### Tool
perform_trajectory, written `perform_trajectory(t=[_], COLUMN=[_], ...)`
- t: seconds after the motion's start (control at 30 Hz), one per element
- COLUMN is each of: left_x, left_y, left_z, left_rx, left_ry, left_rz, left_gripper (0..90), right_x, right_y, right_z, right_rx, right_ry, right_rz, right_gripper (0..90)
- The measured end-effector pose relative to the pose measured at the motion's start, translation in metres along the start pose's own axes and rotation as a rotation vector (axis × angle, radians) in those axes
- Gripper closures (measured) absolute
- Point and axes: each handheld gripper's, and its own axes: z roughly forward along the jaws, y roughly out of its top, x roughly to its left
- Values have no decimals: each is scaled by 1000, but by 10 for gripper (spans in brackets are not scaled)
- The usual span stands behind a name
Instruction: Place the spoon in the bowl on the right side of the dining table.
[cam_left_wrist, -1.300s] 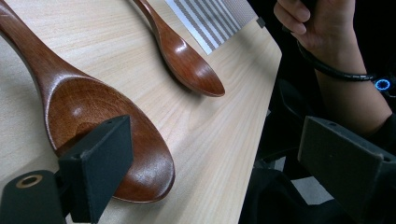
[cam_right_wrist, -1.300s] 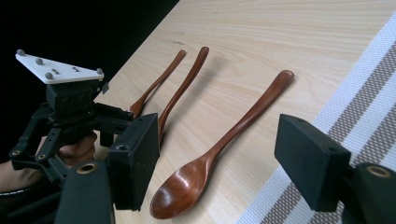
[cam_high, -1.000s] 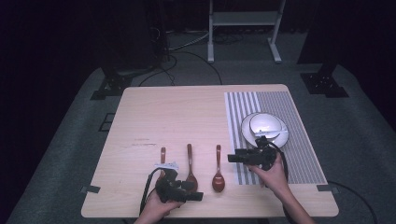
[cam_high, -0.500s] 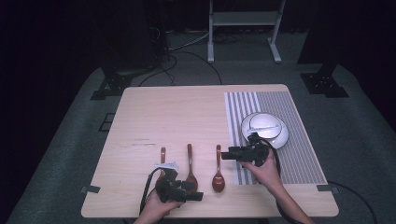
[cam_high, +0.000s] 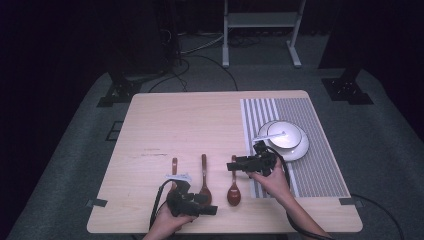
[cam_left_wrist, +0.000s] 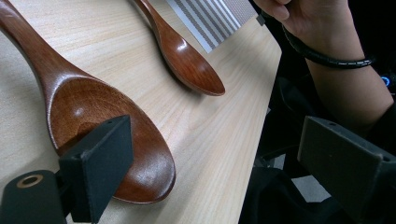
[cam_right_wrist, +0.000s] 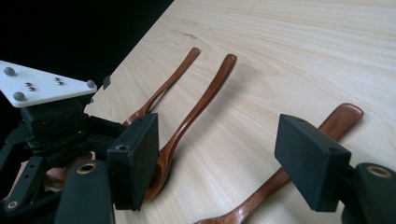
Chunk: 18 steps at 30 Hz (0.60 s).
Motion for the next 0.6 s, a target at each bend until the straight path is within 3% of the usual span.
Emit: perform_trajectory(t=[0.6], left_x=[1], left_y=[0], left_z=[-1], left_rx=[-4], left_ry=[-3], left_rz=[-13], left_gripper=[92], right_x=[-3], right_y=[10], right_z=[20], right_rx=[38], right_ry=[-18], right_rz=[4], right_gripper=[297])
